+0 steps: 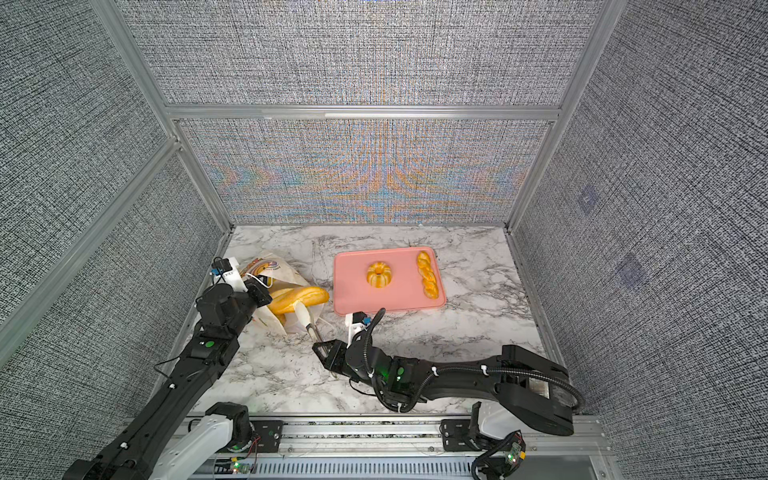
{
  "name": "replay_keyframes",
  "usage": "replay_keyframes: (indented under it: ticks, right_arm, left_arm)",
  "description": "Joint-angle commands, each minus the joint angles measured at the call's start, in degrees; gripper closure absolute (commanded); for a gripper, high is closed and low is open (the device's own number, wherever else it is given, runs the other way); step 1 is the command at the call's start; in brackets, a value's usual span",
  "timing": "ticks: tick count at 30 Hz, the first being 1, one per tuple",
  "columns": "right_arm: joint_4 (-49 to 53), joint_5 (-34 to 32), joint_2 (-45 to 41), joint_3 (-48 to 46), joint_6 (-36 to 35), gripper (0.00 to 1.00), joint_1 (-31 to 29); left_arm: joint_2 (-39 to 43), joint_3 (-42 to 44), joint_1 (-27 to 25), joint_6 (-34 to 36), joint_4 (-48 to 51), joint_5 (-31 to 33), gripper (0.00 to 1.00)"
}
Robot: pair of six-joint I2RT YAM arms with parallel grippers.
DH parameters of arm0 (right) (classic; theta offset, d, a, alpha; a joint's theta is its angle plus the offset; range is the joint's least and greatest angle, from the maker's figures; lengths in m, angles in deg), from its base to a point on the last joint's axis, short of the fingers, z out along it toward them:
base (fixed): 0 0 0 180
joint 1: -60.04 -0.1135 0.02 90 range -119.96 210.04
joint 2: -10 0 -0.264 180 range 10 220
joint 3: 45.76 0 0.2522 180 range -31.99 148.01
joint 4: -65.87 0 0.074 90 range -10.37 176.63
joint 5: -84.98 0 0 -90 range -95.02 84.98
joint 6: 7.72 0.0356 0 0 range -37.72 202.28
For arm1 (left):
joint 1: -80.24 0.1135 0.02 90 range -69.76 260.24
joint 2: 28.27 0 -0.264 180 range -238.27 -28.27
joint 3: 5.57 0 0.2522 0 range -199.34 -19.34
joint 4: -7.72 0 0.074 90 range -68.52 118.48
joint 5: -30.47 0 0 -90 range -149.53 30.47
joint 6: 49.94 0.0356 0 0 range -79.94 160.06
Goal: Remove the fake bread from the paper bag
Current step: 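Pull the baguette out with the tongs and carry it over the pink tray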
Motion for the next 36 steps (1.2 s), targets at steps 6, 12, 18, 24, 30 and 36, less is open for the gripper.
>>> replay_keyframes:
  ticks: [6,12,18,24,30,36]
  right_arm:
    - [16.21,-7.73,-9.06,-1.15,-6.74,1.0,-0.38]
    - [26.63,-7.74,-18.93,-2.36,-13.61,1.0,1.4]
    - [46.64,-2.91,-30.82,3.95,-25.85,1.0,10.44]
    - [49.61,10.13,-33.32,5.29,-30.88,1.0,22.29]
    - [67.0,19.18,-31.48,18.02,-44.67,1.0,35.03]
    - [86.93,21.45,-20.49,36.14,-59.63,1.0,45.91]
  left_arm:
    - [-1.64,-1.9,-0.08,-1.22,2.18,3.1,1.0]
    - [-2.16,-2.32,-0.06,-0.91,2.47,3.61,1.0]
    - [-2.7,-2.44,-0.1,-0.03,2.75,3.04,1.0]
    - [-2.26,-1.04,-0.05,-1.91,0.75,0.39,1.0]
    - [-1.8,-2.53,-0.08,0.37,2.27,-0.33,1.0]
    - [-2.96,-4.99,-0.05,1.64,4.84,-1.79,1.0]
